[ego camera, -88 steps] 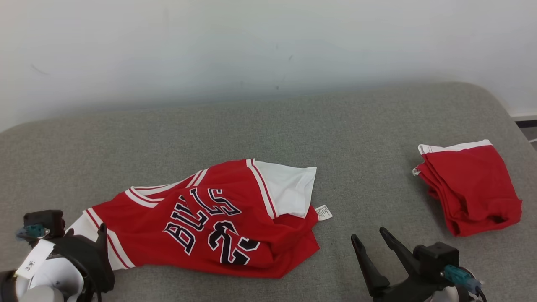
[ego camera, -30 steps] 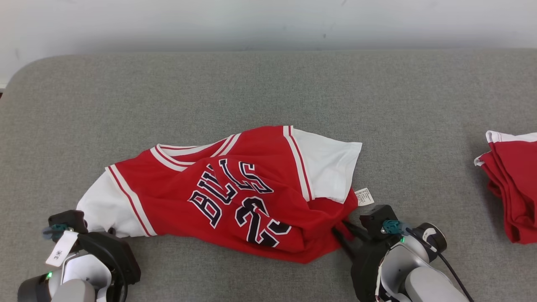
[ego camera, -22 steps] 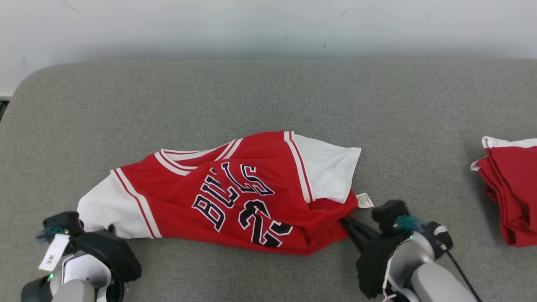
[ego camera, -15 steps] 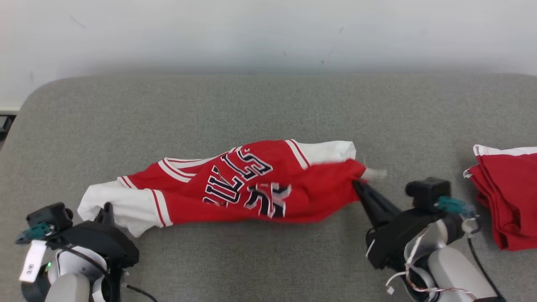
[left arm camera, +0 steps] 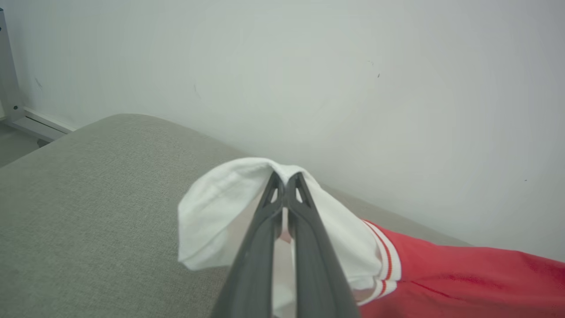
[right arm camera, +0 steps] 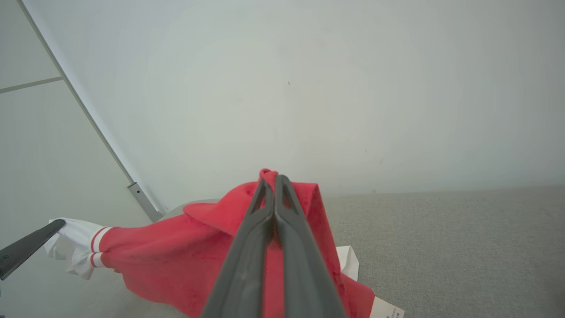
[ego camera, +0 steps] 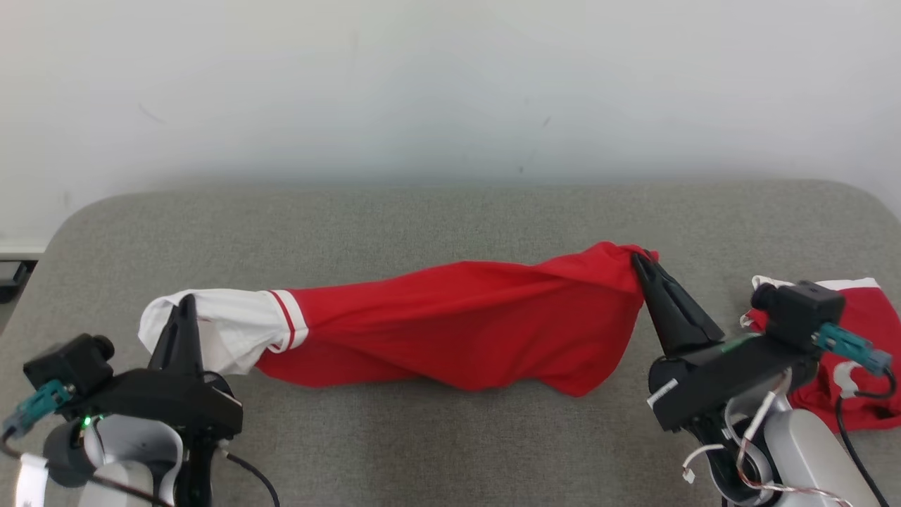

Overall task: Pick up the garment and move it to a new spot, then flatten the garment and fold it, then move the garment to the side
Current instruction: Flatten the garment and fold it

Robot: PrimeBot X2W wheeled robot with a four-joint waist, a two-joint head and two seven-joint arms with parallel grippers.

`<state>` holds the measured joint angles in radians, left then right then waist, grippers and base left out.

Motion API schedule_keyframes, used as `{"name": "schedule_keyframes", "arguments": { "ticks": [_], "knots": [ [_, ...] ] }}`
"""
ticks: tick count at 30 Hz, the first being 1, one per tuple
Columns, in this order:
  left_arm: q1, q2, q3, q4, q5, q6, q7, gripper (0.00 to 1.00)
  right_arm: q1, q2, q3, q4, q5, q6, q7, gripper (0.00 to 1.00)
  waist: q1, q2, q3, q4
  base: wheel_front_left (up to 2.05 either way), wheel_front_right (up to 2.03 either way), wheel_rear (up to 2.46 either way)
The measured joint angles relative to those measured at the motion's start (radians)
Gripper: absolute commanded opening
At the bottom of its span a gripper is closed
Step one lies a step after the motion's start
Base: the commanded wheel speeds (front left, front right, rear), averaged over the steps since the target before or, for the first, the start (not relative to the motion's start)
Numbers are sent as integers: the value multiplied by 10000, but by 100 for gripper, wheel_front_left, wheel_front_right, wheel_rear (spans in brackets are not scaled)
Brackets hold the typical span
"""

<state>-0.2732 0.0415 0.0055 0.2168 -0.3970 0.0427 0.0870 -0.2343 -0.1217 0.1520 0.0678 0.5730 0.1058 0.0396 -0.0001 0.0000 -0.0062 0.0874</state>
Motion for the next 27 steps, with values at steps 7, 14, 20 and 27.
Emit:
{"name": "schedule_keyframes", "arguments": {
  "ticks": [7,14,20,27],
  "knots": [
    [706,-8,-307,-1241,-104,-2,-102,0,1133,-127,-504,-1235,353,-144,42,0,-1,-1,-370,-120,0,0,0],
    [1590,-10,-556,-2554,-94,171,-165,0,2533,-27,-911,-2594,1058,-407,151,0,0,-1,-483,-172,0,0,0],
    [2665,8,-608,-3223,-4,424,128,0,3370,40,-1195,-3208,1404,-899,606,0,-1,-1,-412,-215,0,0,0],
    [2132,17,-1103,-1988,403,539,909,0,2573,-79,-769,-1825,1398,-1246,1722,0,0,-1,88,-283,0,0,0]
  ]
}}
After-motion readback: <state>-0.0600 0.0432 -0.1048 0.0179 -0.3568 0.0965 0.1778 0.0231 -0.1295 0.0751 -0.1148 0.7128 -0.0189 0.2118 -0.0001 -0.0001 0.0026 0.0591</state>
